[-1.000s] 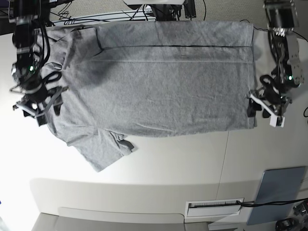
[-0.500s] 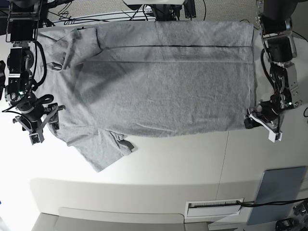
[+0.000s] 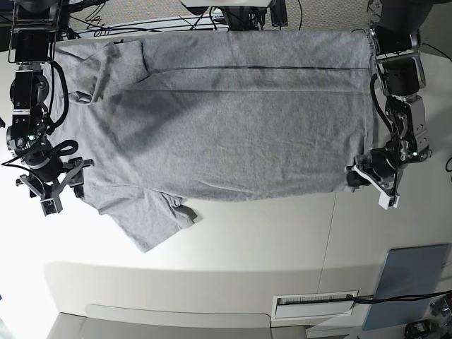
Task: Fold the T-shirt properly
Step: 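Reach both grippers down the shirt sides to the hem corners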
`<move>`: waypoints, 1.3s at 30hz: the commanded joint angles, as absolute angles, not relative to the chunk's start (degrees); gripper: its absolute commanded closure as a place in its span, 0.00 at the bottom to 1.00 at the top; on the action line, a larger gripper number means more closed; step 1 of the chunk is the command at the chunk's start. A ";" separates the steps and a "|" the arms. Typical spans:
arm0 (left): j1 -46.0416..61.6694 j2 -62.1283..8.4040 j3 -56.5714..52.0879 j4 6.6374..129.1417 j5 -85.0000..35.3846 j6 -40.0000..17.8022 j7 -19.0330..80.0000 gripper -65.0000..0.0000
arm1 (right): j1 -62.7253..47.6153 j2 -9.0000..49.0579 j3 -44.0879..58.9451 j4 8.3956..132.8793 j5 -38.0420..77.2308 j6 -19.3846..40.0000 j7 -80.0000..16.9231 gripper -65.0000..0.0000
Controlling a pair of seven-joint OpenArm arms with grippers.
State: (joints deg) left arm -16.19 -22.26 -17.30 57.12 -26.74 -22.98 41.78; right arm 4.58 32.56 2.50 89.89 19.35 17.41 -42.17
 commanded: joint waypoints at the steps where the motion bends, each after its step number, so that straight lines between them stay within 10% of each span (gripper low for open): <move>1: -17.15 -23.55 -17.39 57.74 -26.59 -23.03 42.19 0.91 | 5.87 33.85 3.07 90.63 18.96 17.15 -40.23 0.45; 22: -16.99 -23.79 -17.39 57.74 -23.11 -24.08 42.46 1.00 | 41.93 29.52 -23.68 46.44 20.56 29.39 -43.09 0.45; 39: -16.99 -23.79 -17.39 57.74 -23.11 -24.03 42.48 1.00 | 46.02 22.11 -24.01 35.07 11.46 23.33 -32.80 0.45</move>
State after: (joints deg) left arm -16.05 -22.87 -17.28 57.25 -23.79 -24.47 42.00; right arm 43.86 21.56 -24.38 34.37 11.79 23.57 -33.82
